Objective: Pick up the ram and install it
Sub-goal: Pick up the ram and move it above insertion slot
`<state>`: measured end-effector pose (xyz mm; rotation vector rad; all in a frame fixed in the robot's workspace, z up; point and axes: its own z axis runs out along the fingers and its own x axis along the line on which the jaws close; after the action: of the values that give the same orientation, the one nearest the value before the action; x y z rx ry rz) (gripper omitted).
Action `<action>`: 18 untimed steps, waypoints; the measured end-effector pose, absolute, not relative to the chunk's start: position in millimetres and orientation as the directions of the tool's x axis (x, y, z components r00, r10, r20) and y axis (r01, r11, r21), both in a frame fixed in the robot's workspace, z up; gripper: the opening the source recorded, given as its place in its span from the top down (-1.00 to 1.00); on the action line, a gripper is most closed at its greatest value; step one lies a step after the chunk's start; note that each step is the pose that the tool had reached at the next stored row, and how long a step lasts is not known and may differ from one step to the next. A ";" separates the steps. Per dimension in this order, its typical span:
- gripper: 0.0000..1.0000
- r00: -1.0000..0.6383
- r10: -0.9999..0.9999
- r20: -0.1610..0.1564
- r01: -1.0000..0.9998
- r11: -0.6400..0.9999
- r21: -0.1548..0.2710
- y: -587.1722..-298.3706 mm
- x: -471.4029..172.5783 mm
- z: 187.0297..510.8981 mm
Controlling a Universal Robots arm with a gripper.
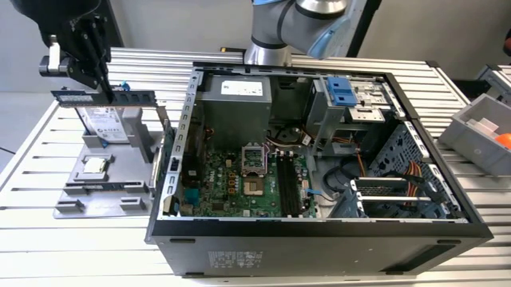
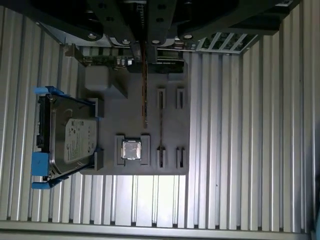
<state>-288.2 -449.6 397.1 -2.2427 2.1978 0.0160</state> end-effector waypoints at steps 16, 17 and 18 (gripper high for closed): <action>1.00 0.020 -1.000 -0.008 -1.000 -0.020 0.007 -447.8 -270.5 396.9; 1.00 0.020 -1.000 -0.008 -1.000 -0.020 0.007 -447.8 -269.2 396.9; 1.00 0.020 -1.000 -0.008 -1.000 -0.020 0.007 -447.8 -267.9 396.9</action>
<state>-267.9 -447.8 396.9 -2.2429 2.1984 0.0169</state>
